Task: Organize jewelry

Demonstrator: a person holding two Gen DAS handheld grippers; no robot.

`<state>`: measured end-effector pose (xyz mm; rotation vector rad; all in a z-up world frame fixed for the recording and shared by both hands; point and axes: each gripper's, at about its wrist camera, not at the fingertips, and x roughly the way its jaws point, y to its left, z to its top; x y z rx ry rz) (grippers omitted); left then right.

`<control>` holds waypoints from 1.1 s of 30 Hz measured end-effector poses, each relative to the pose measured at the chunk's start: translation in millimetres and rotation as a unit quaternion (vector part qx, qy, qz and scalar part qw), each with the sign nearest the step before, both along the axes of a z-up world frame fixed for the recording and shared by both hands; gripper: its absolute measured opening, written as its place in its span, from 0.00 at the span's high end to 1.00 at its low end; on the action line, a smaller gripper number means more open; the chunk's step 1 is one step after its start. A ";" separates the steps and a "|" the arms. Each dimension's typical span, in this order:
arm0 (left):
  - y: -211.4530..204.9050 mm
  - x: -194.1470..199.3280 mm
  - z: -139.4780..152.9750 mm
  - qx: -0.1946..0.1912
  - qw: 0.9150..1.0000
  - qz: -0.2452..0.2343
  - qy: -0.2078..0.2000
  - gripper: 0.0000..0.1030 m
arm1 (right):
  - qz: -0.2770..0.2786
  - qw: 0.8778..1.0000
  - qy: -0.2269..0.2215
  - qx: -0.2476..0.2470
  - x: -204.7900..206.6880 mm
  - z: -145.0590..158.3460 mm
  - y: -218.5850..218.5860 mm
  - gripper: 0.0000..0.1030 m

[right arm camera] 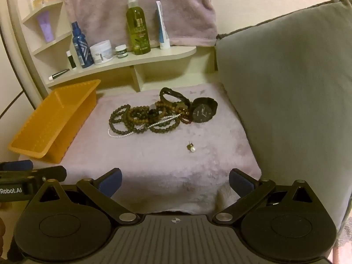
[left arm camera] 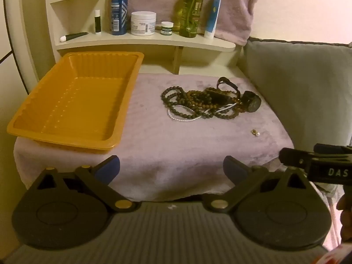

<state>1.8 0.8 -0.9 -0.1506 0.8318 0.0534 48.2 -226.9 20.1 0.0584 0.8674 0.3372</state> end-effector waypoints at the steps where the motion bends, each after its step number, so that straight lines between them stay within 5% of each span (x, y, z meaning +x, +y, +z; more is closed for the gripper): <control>1: 0.6 0.8 -0.5 -0.001 1.000 0.002 0.000 0.04 | 0.001 1.000 0.000 -0.001 -0.9 0.1 0.4 0.00; 33: 7.0 -11.8 9.5 -0.006 1.000 0.000 -0.021 0.04 | 0.009 1.000 -0.011 -0.004 -8.3 10.4 9.7 0.00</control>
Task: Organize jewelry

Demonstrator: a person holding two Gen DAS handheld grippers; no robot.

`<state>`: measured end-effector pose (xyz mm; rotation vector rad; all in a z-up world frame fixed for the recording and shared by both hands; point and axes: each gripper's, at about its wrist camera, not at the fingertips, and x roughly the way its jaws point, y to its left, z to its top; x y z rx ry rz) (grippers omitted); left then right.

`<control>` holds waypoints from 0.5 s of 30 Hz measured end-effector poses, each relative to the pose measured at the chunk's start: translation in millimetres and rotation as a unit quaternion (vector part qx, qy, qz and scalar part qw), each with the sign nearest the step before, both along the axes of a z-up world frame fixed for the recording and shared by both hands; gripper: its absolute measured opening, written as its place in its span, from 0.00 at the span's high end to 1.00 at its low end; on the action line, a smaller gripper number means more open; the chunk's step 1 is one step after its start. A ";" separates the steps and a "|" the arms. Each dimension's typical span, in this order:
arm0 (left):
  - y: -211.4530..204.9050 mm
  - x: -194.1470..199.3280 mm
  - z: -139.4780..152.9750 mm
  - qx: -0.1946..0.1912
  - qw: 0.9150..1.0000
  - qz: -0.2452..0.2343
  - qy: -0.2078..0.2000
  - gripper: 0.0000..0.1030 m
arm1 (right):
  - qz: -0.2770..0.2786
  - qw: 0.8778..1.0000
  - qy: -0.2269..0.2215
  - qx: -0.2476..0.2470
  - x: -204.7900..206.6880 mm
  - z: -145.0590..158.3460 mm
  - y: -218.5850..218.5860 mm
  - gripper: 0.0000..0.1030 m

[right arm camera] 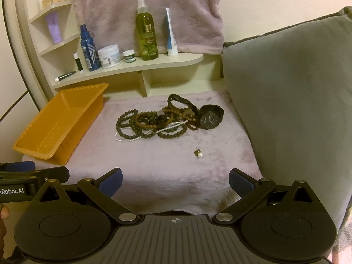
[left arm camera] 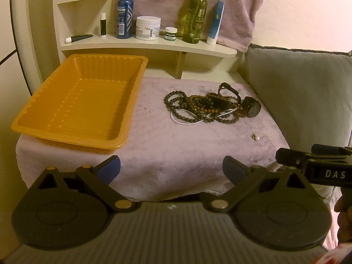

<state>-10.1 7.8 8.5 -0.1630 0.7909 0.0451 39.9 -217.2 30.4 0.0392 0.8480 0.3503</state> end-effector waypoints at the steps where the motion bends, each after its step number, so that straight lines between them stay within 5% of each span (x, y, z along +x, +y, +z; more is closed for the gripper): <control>1: -0.5 -0.5 -1.0 -0.001 1.000 -0.001 0.001 0.04 | -0.001 1.000 0.001 0.001 -0.7 -0.2 -0.4 0.00; 15: -1.6 -1.2 -3.4 -0.005 1.000 0.000 -0.001 0.04 | 0.000 1.000 0.002 0.003 0.7 0.4 -0.2 0.01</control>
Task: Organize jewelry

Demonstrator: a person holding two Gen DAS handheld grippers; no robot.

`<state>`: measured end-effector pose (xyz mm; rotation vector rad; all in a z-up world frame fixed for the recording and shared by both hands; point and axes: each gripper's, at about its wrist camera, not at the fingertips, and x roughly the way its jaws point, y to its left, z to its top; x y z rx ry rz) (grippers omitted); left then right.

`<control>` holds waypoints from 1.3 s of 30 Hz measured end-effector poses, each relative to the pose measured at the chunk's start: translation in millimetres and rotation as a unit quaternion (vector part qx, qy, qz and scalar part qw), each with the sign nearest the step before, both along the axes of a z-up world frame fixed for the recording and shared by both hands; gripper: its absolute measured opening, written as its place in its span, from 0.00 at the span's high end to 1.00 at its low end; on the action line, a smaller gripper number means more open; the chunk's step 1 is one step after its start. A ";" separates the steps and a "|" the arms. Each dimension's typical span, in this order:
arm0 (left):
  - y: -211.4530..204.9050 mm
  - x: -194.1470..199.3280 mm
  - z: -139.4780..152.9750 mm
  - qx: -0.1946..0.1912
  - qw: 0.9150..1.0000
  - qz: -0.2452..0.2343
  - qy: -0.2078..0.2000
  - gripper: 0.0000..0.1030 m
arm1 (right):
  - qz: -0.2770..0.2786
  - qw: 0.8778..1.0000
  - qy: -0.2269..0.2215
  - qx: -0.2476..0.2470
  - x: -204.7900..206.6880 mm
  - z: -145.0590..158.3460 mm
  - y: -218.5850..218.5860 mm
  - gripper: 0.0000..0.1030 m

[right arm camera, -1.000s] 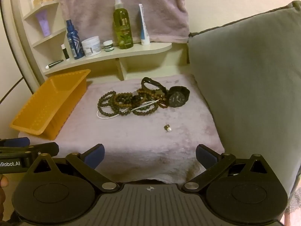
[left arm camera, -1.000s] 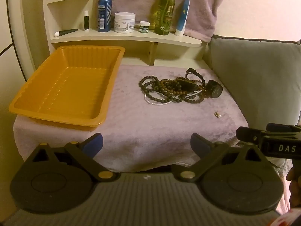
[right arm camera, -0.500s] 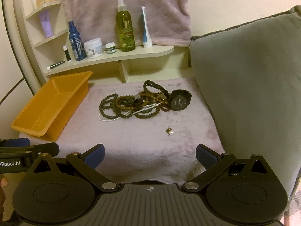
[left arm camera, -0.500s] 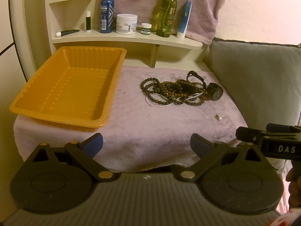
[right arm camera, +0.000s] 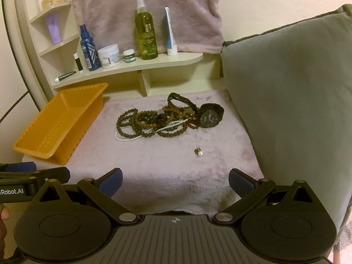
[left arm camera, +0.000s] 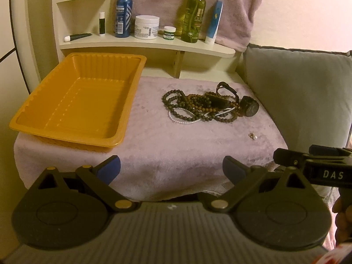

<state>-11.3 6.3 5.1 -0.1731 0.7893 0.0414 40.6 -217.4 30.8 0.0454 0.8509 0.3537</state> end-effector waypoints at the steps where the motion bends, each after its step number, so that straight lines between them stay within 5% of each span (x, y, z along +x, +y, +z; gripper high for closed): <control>1: 0.1 -0.3 0.0 0.000 1.000 0.000 0.000 0.04 | 0.000 1.000 0.001 0.001 0.1 -0.3 -0.2 0.01; 39: 0.5 1.3 -0.2 -0.001 1.000 0.003 0.000 0.04 | 0.000 1.000 0.001 0.002 0.7 2.0 2.2 0.01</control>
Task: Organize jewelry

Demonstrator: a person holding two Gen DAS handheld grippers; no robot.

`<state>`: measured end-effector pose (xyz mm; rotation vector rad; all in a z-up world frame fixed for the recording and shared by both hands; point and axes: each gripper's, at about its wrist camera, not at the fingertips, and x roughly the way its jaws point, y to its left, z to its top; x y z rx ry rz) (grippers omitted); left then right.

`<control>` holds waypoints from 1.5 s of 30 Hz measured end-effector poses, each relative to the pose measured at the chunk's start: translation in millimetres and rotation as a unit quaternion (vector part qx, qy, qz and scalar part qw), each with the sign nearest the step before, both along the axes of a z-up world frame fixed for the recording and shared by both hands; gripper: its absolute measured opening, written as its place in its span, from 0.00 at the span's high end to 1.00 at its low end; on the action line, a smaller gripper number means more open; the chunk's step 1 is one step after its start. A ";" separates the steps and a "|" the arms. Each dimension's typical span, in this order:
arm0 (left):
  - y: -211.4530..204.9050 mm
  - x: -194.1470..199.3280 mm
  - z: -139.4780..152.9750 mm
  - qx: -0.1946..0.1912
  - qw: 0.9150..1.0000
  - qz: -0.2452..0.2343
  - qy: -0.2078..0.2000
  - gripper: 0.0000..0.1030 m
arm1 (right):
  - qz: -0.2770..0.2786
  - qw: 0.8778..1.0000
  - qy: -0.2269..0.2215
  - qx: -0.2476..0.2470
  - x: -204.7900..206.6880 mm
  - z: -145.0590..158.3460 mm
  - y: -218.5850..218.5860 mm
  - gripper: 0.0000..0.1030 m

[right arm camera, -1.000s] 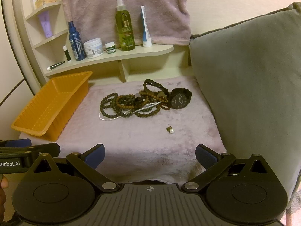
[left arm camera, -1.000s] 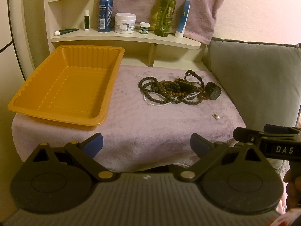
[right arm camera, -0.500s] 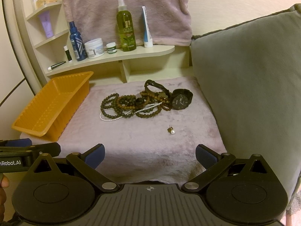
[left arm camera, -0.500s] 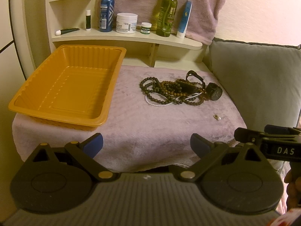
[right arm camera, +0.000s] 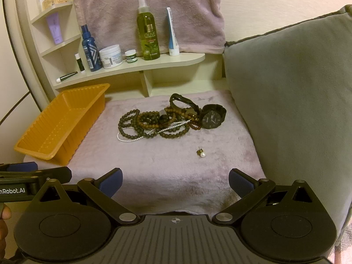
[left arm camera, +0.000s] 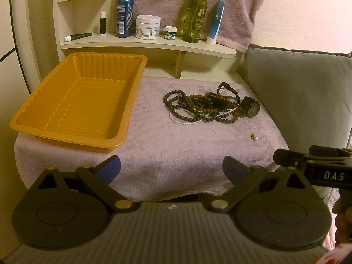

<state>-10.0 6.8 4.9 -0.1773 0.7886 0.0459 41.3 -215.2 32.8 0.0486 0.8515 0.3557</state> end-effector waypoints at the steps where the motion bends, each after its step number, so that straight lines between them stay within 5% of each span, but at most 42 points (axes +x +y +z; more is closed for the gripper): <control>1: -0.1 0.0 0.1 0.000 1.000 0.000 0.000 0.04 | 0.000 1.000 0.000 0.000 0.1 0.1 0.0 0.01; 15: 19.0 -2.6 7.7 -0.026 0.999 0.026 -0.021 0.04 | -0.004 1.000 -0.005 0.003 0.3 1.7 -0.1 0.01; 30: 162.5 -18.1 10.5 0.008 0.980 0.185 -0.070 0.05 | 0.021 0.999 -0.028 -0.005 26.9 -3.3 20.8 0.01; 36: 211.8 -13.6 -10.3 0.019 0.977 0.196 -0.077 0.12 | 0.028 0.999 -0.016 -0.021 38.2 -14.9 33.9 0.01; 45: 244.6 6.8 -44.4 -0.041 0.984 0.148 -0.087 0.36 | 0.034 0.998 0.001 -0.047 52.8 -27.2 47.4 0.01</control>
